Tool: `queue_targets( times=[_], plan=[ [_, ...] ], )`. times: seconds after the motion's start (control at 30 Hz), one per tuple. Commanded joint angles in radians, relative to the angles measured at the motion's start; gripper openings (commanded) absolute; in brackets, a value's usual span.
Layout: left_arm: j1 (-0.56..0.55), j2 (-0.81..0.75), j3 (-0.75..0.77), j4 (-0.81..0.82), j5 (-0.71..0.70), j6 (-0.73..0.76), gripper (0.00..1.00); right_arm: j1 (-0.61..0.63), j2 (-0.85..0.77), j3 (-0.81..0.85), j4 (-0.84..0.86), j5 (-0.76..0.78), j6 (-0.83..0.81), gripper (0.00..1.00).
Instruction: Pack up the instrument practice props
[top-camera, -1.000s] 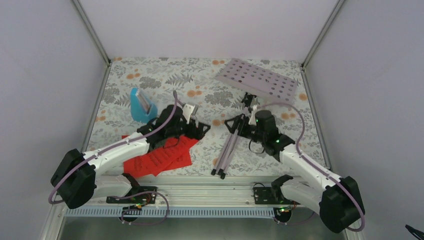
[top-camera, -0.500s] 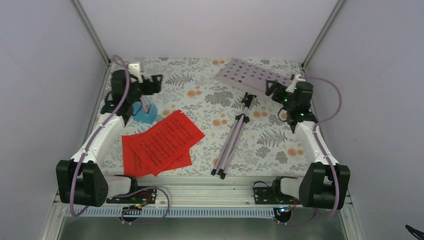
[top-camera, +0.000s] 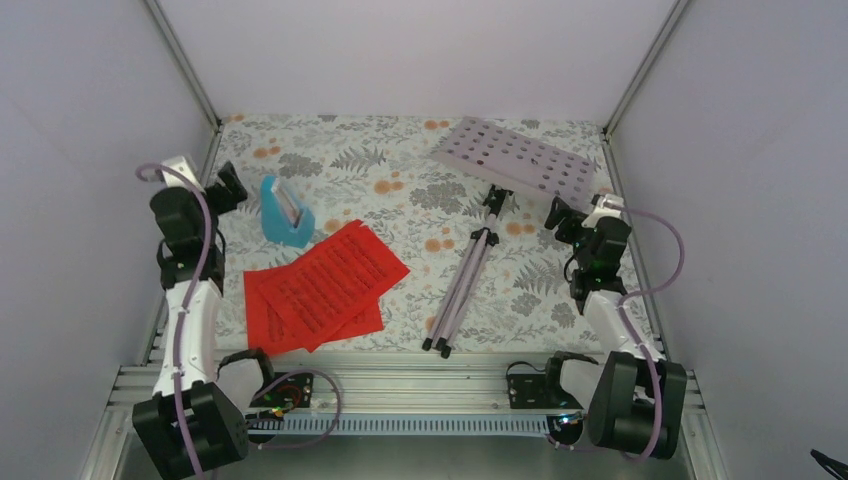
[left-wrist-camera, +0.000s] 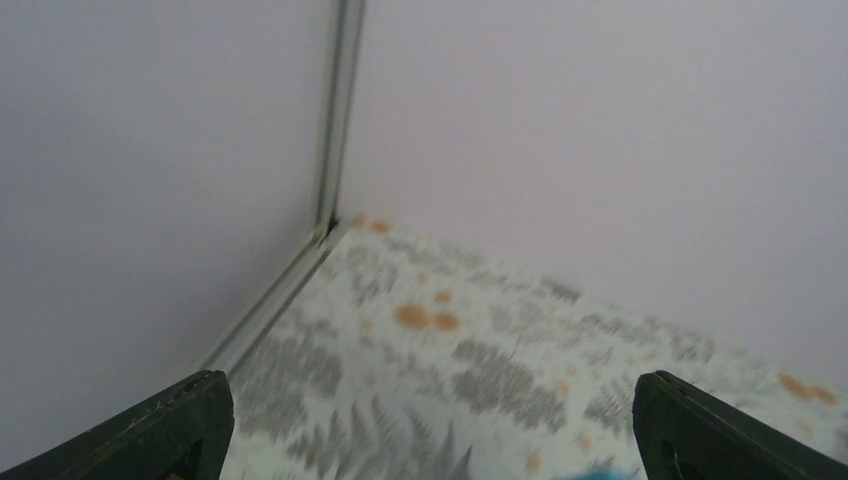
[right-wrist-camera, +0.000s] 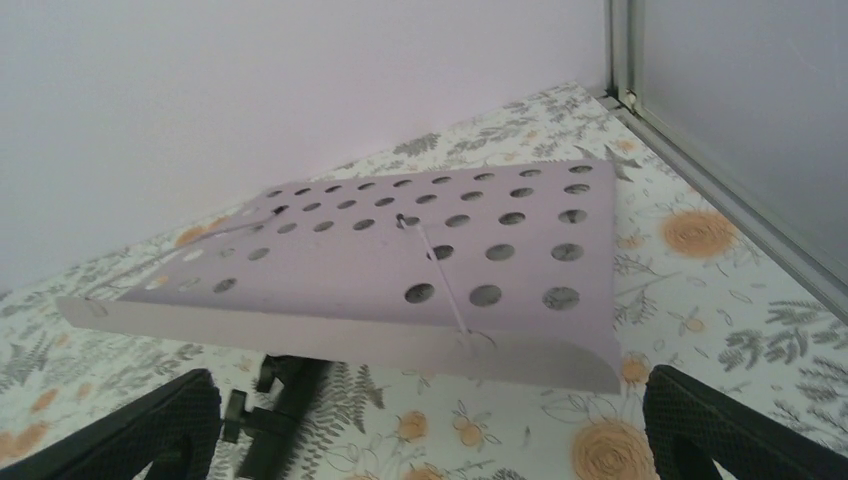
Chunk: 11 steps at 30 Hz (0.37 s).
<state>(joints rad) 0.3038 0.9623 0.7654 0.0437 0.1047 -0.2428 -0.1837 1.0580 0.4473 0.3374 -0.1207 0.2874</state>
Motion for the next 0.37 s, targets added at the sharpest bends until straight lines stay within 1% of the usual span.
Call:
queue_targets(
  times=[0.0,0.13,0.33],
  plan=[
    [0.008,-0.049,-0.172,0.146,-0.064,-0.007,0.99,0.012,-0.001,-0.051,0.148,0.074,-0.03,0.99],
    [0.007,-0.07,-0.226,0.172,-0.055,-0.015,1.0,0.017,0.004,-0.084,0.169,0.076,-0.033,1.0],
    [0.008,-0.086,-0.224,0.166,-0.048,-0.007,1.0,0.02,-0.025,-0.121,0.213,0.071,-0.045,1.0]
  ],
)
